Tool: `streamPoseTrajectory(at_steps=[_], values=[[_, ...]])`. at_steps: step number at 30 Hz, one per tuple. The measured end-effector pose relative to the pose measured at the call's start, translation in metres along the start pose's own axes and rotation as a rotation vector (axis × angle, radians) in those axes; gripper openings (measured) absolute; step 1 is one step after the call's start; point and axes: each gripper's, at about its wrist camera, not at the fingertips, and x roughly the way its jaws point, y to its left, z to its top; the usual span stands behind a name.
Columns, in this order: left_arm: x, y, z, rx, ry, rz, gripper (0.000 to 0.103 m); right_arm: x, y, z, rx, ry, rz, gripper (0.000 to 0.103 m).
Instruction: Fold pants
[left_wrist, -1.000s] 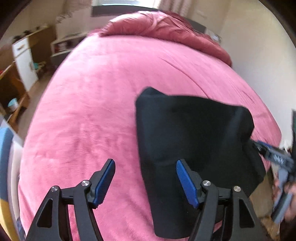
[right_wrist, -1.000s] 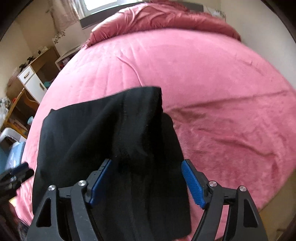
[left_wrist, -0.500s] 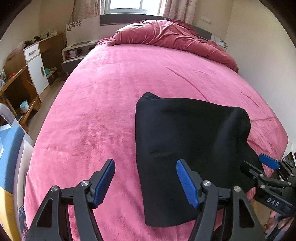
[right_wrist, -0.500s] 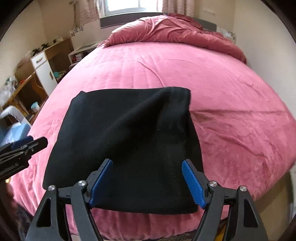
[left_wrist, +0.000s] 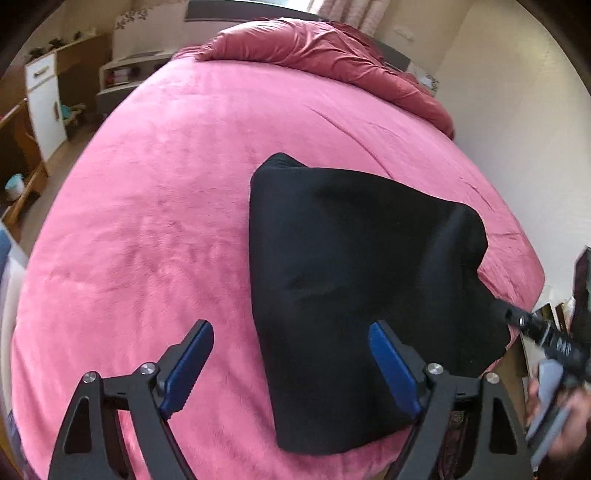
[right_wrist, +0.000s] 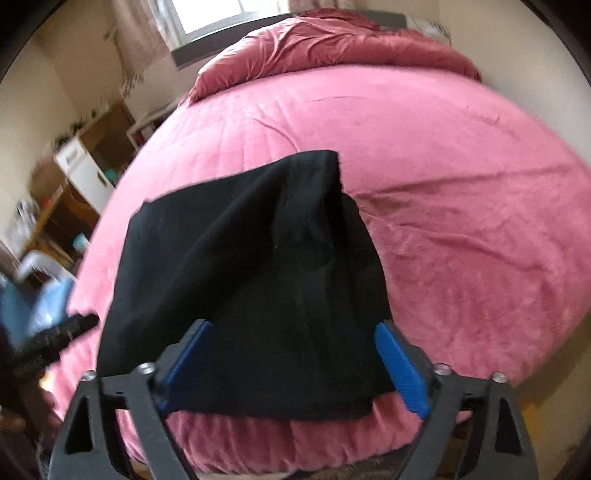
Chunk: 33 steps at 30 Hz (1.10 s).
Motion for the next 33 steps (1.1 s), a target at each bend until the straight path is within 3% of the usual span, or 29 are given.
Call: streamPoseTrajectory(at_steps=[2,6,8,12,13,14,15,16,18,21,26,31,33], values=[[0.010,0.004,0.007,0.006,0.023,-0.056,0.088,0.014,-0.019,0.012,0.028,0.022,0.021,0.103],[0.036,0.009,0.019,-0.009,0.092,-0.164,0.088,0.051,-0.048,0.034,0.086,0.105,0.147,0.103],[0.045,0.006,0.022,-0.012,0.102,-0.186,0.086,0.068,-0.054,0.040,0.095,0.134,0.129,0.103],[0.062,0.003,0.026,-0.024,0.140,-0.222,0.083,0.094,-0.056,0.046,0.115,0.184,0.253,0.101],[0.063,0.005,0.026,-0.025,0.140,-0.229,0.077,0.101,-0.052,0.046,0.097,0.212,0.309,0.091],[0.064,0.005,0.026,-0.021,0.141,-0.251,0.069,0.105,-0.049,0.046,0.083,0.230,0.310,0.088],[0.061,0.005,0.026,-0.011,0.133,-0.271,0.064,0.105,-0.045,0.046,0.061,0.236,0.316,0.078],[0.057,0.005,0.027,-0.001,0.118,-0.284,0.057,0.103,-0.042,0.047,0.053,0.233,0.336,0.064],[0.043,0.008,0.033,-0.008,0.089,-0.335,0.045,0.090,-0.033,0.052,0.039,0.205,0.360,0.050],[0.012,0.015,0.055,0.005,0.009,-0.398,0.039,0.067,-0.011,0.067,-0.015,0.148,0.381,0.047],[-0.013,0.032,0.103,0.008,-0.093,-0.390,0.039,0.063,0.044,0.110,-0.097,0.078,0.452,0.044],[-0.022,0.062,0.152,0.022,-0.171,-0.272,0.039,0.083,0.111,0.165,-0.160,0.033,0.517,0.043],[-0.013,0.087,0.165,-0.002,-0.171,-0.221,0.039,0.110,0.130,0.188,-0.154,0.050,0.528,0.043]])
